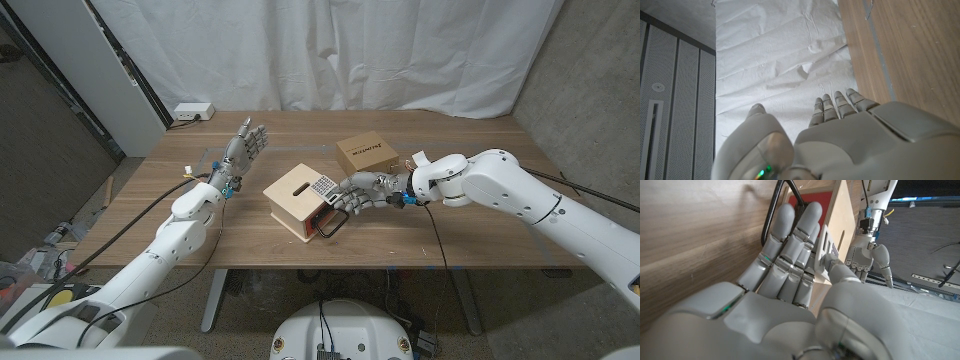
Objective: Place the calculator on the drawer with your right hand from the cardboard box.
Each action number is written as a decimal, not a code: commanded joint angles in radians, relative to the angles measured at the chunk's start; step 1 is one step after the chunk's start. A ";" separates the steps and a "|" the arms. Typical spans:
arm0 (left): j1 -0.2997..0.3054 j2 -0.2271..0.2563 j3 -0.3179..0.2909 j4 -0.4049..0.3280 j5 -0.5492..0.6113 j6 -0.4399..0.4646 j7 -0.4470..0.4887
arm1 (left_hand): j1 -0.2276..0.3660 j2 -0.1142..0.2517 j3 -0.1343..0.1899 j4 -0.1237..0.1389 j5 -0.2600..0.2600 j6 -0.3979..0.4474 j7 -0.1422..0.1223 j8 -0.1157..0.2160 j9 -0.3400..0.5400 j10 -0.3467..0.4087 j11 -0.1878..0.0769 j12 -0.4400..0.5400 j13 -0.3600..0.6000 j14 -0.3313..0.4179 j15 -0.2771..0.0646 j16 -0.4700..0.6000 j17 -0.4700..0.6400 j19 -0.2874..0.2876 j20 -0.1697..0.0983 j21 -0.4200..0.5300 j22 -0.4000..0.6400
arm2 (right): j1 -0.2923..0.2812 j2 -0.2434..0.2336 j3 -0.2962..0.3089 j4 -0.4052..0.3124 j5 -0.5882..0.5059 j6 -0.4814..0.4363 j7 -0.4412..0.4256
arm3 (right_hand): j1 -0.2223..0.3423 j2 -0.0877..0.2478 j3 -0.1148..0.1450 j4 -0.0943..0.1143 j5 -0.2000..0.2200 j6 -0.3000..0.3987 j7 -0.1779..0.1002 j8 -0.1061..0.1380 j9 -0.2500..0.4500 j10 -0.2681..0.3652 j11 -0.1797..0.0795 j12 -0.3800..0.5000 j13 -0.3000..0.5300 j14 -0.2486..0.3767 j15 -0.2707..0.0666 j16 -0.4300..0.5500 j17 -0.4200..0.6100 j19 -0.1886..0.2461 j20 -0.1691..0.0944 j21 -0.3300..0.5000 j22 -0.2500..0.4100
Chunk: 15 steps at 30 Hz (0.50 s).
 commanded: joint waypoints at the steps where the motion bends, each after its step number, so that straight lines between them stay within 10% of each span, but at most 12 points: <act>1: -0.025 -0.019 0.011 0.038 0.001 -0.009 -0.019 | 0.006 0.009 -0.001 -0.002 -0.001 0.010 0.002 -0.002 0.006 0.007 0.000 -0.001 0.002 0.012 0.001 -0.002 0.005 0.003 -0.005 -0.002 0.002 | 0.003 -0.011 0.004 -0.016 -0.002 -0.011 -0.002 | -0.022 -0.006 -0.001 0.012 -0.007 -0.003 0.008 0.005 0.001 0.000 0.005 0.004 0.007 -0.001 0.002 0.012 0.003 0.001 -0.036 0.004 0.002; 15: -0.003 -0.015 0.002 0.020 -0.003 -0.013 -0.004 | 0.007 0.010 -0.003 -0.002 -0.003 0.012 0.002 -0.002 0.006 0.006 0.002 -0.002 0.002 0.012 0.002 -0.002 0.006 0.002 -0.003 -0.002 0.002 | 0.032 -0.008 -0.026 0.002 -0.021 -0.015 0.051 | -0.068 -0.033 -0.013 0.024 -0.023 -0.032 0.014 -0.002 -0.005 -0.014 0.007 0.002 0.014 -0.005 0.001 0.020 0.008 0.002 -0.036 0.004 0.006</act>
